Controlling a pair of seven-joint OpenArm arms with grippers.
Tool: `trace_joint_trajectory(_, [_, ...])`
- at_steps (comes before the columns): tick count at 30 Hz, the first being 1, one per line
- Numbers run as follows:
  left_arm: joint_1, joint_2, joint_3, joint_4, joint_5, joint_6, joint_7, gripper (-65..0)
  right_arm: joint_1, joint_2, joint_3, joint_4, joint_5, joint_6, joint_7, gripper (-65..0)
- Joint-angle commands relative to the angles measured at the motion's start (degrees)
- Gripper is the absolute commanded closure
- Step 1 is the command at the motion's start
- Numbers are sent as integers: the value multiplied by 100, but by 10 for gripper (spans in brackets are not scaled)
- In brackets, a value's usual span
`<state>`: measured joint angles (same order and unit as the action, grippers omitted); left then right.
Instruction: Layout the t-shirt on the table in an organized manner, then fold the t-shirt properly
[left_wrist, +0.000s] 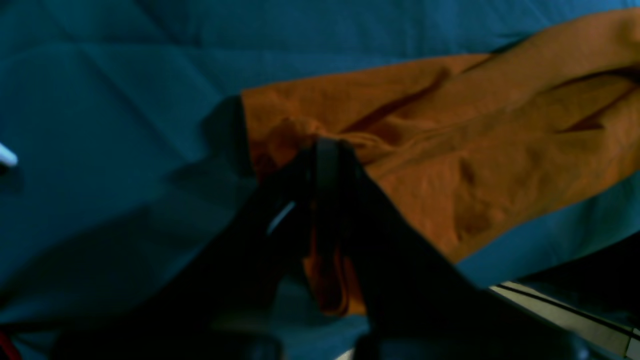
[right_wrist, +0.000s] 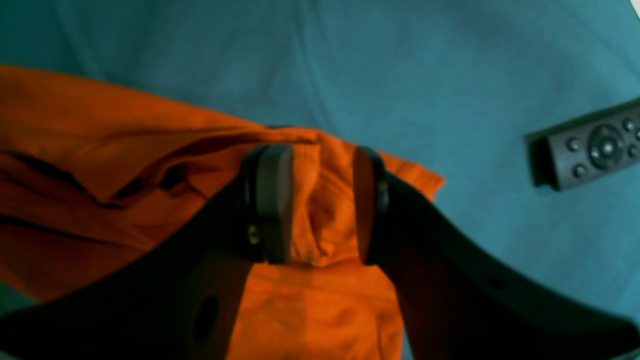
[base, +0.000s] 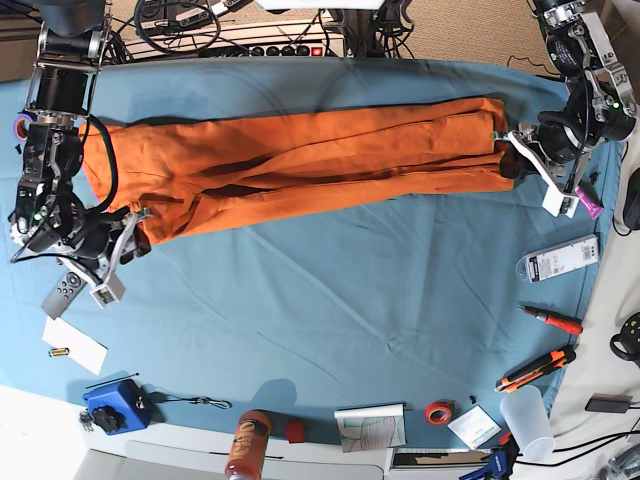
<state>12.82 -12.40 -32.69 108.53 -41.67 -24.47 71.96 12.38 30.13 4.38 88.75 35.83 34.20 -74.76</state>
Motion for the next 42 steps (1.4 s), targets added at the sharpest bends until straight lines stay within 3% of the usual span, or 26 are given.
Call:
trace_joint_trajectory(1, [-28,-63,-17,105,-98,-26,-101,0,125,83,42,72,31,-50,109,-206])
trace_joint_trajectory(11, [-28,-63,-17,105,-94,-26,-103,0,94,35,44,-579,-426,-188,492,-206])
trace_joint_trajectory(17, [-28,-61,-17,105,-98,-105,-103,0,66,-177,44,-616,-374,9,476,-204])
trace_joint_trajectory(19, [-28,-63,-17,105,-98,-105,-103,0,63,-232,44,-616,-376,9,463,-161])
trace_joint_trajectory(23, [-28,-63,-17,105,-87,-107,-101,0,66,-282,44,-616,-393,9,402,0])
trace_joint_trajectory(42, [-26,-61,-17,105,-76,-105,-98,0,79,-282,264,584,-396,4,442,0])
